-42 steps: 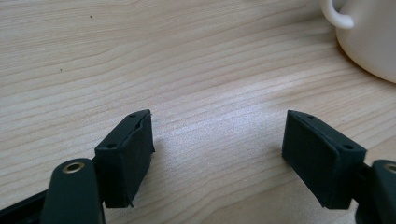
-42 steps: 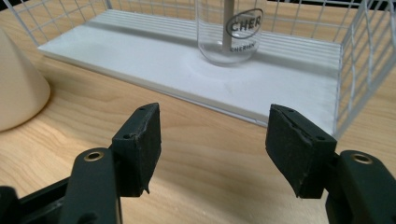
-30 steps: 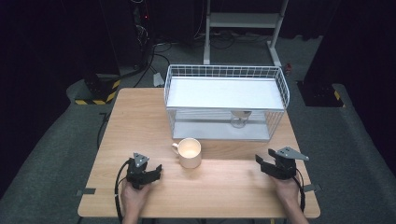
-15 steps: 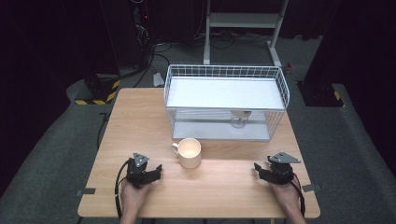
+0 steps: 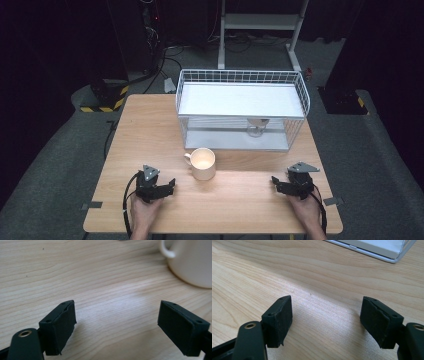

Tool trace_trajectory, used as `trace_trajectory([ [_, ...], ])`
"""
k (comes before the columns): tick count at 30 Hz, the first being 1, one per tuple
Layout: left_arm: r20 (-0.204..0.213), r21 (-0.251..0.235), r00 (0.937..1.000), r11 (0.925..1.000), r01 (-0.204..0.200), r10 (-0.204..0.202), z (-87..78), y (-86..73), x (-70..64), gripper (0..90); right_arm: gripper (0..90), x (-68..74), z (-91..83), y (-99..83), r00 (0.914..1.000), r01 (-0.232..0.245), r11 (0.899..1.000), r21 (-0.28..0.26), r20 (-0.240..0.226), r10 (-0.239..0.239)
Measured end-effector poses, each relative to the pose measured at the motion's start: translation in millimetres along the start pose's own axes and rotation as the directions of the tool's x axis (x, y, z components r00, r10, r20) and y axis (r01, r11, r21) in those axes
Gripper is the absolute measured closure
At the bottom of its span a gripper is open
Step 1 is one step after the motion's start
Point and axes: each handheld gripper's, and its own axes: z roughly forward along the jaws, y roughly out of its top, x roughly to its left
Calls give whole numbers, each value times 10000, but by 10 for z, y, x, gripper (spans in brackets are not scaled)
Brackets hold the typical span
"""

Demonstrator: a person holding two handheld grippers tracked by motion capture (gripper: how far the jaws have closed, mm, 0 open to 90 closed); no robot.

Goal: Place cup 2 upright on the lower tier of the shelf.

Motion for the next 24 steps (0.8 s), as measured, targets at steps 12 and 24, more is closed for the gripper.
trace_trajectory([
  [12,496,-540,9952,9952,-814,840,-272,28,-365,157,261,4,-2,-2,10000,-21,10000,0,59,21],
  [24,1470,-321,9848,9956,-884,922,-184,127,-606,154,261,0,-1,-3,10000,33,10000,-12,64,-33],
])
